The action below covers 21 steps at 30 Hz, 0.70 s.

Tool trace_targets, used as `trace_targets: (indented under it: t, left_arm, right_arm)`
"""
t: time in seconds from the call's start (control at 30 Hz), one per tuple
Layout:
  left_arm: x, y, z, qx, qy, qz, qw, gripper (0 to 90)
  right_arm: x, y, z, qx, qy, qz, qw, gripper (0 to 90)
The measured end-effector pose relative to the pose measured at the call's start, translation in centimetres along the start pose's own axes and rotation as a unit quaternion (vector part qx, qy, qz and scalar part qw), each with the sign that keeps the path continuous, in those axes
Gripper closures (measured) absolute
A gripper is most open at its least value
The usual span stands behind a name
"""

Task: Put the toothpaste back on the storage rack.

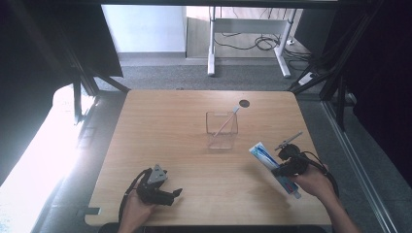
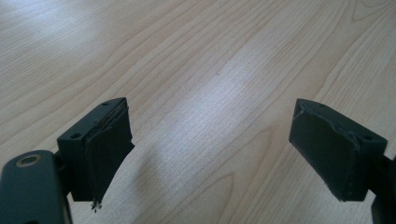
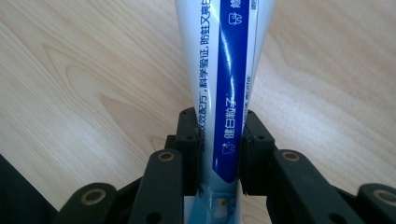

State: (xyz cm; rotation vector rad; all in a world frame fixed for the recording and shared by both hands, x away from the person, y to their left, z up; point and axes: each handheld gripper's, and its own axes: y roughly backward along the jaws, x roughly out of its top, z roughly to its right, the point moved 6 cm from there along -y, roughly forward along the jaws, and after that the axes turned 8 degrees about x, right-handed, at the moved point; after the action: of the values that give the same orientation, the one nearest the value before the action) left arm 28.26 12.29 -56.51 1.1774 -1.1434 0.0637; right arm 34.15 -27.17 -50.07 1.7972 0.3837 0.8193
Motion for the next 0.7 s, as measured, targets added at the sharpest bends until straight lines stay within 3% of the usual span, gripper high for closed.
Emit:
trace_targets:
  t: [0.43,0.7]
  left_arm:
    - [-0.2,0.1,-0.3,0.004,-0.002,-0.004,1.0000,13.2]
    - [-0.2,0.1,-0.3,0.004,-0.001,-0.004,1.0000,13.2]
  right_arm:
    - [1.8,1.8,-0.2,-0.004,0.008,0.068,0.9976,73.5]
    - [3.3,3.2,-0.6,-0.009,0.018,0.113,0.9935,73.4]
